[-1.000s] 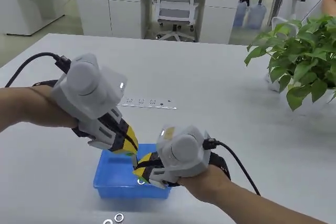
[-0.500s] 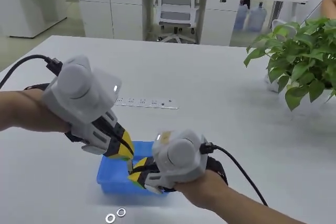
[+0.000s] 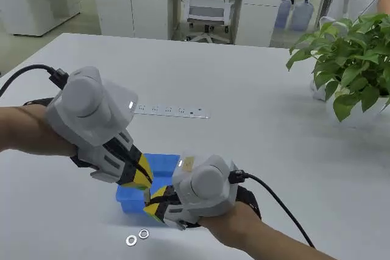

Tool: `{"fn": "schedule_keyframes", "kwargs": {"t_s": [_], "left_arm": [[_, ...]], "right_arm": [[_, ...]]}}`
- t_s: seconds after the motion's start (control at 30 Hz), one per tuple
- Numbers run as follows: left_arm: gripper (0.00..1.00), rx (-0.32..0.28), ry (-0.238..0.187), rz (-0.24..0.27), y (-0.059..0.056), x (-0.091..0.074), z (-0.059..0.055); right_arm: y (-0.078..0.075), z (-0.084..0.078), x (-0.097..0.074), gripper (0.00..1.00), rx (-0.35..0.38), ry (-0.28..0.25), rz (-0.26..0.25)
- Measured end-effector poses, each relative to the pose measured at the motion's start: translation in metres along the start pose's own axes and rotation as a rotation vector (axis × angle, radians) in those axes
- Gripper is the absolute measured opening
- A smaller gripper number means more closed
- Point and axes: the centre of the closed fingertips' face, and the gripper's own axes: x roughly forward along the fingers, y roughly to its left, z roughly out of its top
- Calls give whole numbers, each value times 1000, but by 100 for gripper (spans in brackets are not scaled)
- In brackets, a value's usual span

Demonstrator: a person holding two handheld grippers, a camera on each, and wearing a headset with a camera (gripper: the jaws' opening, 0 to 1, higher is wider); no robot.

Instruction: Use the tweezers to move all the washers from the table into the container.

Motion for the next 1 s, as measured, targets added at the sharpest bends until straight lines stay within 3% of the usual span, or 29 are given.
{"fn": "schedule_keyframes", "kwargs": {"t_s": [1.0], "left_arm": [[5,-35,13,-6,-21,19,-27]], "right_arm": [[24,-26,18,10,-36,47,50]]}}
